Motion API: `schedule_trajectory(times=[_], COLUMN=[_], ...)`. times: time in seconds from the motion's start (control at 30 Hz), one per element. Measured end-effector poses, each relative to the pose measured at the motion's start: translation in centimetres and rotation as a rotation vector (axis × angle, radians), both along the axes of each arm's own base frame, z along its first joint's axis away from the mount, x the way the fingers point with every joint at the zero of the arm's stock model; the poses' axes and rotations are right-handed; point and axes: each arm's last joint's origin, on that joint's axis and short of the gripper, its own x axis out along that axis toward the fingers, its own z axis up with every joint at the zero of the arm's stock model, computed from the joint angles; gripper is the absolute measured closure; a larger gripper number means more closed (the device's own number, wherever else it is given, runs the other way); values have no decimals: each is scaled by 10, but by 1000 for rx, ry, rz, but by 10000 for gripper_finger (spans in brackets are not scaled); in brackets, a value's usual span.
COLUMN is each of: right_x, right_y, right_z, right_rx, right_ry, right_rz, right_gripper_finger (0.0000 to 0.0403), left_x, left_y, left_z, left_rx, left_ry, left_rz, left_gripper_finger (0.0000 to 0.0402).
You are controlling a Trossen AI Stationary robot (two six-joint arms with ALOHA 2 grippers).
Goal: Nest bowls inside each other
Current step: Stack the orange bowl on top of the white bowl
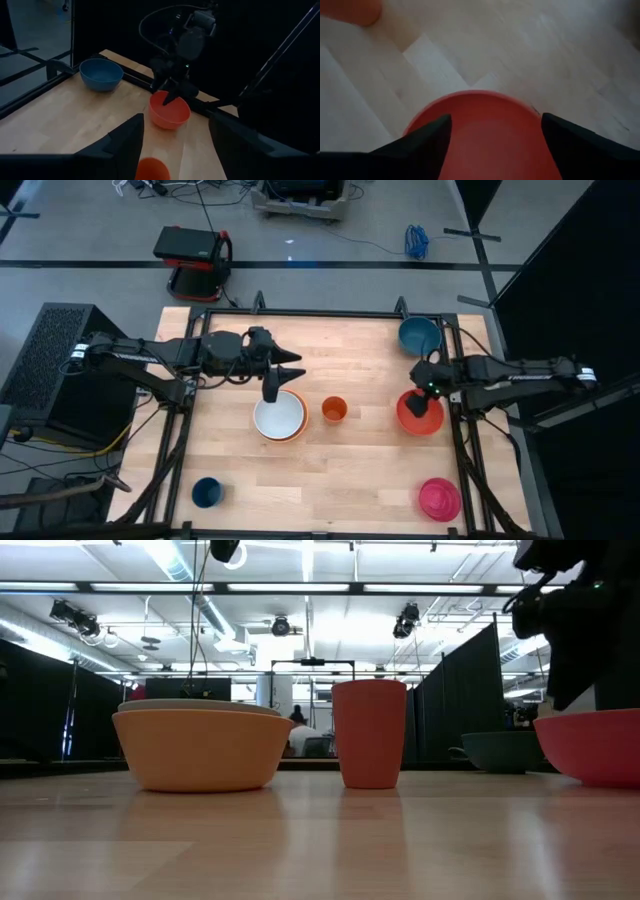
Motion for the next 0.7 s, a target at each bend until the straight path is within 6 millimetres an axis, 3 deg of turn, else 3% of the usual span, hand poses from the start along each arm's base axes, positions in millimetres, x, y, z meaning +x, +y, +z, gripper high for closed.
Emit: schedule_trajectory(times=[0.13,0.7], right_x=[4,18], right_y=[-5,-12], right_z=[-3,1], right_rx=[14,107], right_ry=[11,-48], right_rz=[-32,-33], right_gripper_finger=[101,109], left_x=[0,0], left_y=[0,0], left_z=[0,-2], left_rx=[-2,1], left_ry=[5,19], left_rz=[-8,-10], left_gripper_finger=[192,193])
